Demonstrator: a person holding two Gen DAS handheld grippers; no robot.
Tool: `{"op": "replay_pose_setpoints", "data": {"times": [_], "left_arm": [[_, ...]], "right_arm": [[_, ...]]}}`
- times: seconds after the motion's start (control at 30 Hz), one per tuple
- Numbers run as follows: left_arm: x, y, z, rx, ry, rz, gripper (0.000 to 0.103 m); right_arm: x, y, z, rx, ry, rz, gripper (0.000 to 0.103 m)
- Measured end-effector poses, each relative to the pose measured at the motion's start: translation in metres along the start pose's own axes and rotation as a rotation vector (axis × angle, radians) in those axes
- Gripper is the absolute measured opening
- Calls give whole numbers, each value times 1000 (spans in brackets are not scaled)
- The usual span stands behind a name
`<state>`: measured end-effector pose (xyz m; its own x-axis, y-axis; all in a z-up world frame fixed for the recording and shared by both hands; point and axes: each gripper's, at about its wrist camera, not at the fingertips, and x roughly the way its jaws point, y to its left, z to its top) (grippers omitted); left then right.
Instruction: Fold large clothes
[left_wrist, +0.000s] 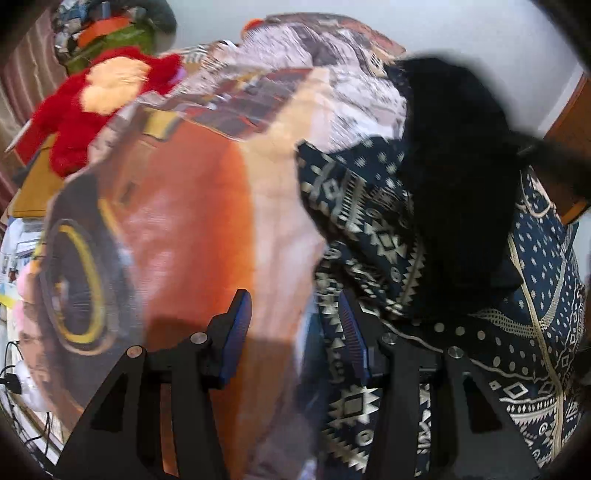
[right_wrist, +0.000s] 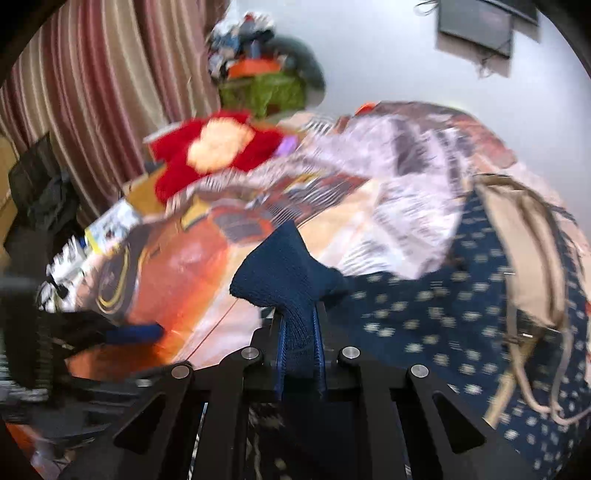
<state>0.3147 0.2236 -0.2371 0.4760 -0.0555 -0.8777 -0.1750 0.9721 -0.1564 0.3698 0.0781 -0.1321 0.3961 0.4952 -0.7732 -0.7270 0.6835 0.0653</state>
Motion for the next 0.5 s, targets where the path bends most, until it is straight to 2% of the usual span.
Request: {"op": "replay_pose_setpoints", "data": {"times": [0.17, 0.3, 0.5], "left_arm": [[22, -23, -5, 53, 47, 54, 47], [28, -33, -12, 87, 31, 118, 50], [31, -36, -7, 19, 0, 178, 50]], "right_arm": [[-60, -41, -8, 72, -86, -37, 10], [-106, -85, -23, 144, -139, -84, 10], [-161, -150, -50, 264, -189, -154, 8]]}}
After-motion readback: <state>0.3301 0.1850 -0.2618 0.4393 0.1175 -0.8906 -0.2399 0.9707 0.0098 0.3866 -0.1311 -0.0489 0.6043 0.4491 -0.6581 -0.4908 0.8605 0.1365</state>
